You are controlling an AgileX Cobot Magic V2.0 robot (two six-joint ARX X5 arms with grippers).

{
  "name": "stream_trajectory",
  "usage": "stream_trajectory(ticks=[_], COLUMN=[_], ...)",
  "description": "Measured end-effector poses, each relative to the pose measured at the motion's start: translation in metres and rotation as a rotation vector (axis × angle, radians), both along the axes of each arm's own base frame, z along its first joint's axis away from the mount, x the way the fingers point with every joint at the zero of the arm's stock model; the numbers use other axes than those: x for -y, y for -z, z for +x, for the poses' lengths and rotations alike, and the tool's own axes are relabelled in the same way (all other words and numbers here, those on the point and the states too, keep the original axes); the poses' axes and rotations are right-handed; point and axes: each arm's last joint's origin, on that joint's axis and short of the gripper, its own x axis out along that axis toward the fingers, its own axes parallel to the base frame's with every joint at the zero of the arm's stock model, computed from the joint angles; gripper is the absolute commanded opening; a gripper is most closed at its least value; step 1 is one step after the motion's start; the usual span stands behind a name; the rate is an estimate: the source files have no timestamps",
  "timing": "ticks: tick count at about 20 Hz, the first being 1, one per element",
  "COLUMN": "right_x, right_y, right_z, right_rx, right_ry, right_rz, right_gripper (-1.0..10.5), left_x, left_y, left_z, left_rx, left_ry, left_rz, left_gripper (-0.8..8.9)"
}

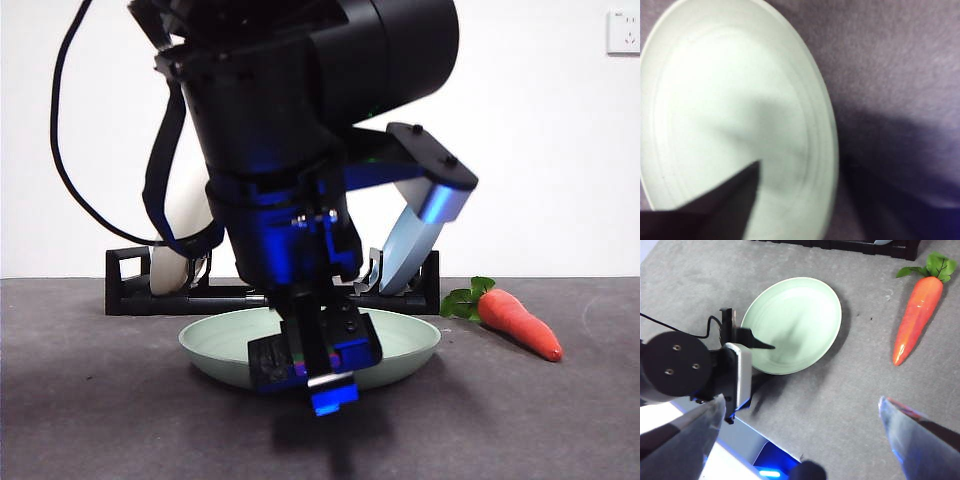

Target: Take the green plate from the plate rack,put the plate on the table,take the carrot from the table,put the carrot in the plate

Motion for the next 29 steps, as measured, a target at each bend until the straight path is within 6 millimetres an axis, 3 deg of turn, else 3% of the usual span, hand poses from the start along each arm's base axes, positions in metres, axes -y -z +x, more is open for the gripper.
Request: stream_trajectory(ticks=[4,7,11,14,18,21,24,27,29], right_x=[-0.001,-0.003,-0.006,-0.012,-0.019,-0.028,-0.035,-0.042,-0.047], right_y=[0.000,0.004,0.018,0.043,0.090,0.125,0.156,0.175,0.179], right_z=[0.009,0.027,0.067,0.107,0.156,0.184,0.200,0.209,0.212], right_rx=[0.016,0.020,0.004,-0.029,-0.081,-0.095,-0.103,-0.091,-0.077], right_ry=[0.003,0.011,0.029,0.076,0.139,0.182,0.217,0.236,0.236], right_rz=[0.005,0.012,0.017,-0.045,-0.118,-0.162,-0.223,-0.254,-0.248], right_gripper=[6.3,6.3,6.3,6.3,6.3,6.3,6.2,5.1,3.8], left_x=[-0.009,-0.013,-0.036,-0.063,-0.108,-0.133,-0.145,-0.147,-0.147], left_y=[-0.022,-0.071,-0.137,-0.185,-0.232,-0.249,-0.255,-0.253,-0.251], left_z=[-0.006,-0.011,-0.026,-0.044,-0.070,-0.084,-0.091,-0.092,-0.092], left_rx=[-0.035,-0.037,-0.071,-0.079,-0.087,-0.088,-0.096,-0.119,-0.131], left_ry=[-0.028,-0.046,-0.047,-0.054,-0.034,-0.034,-0.047,-0.070,-0.080], left_rz=[-0.040,-0.202,-0.467,-0.687,-0.965,-1.084,-1.136,-1.132,-1.115], left_gripper=[3.82,3.82,3.82,3.82,3.82,3.82,3.82,3.82,3.82])
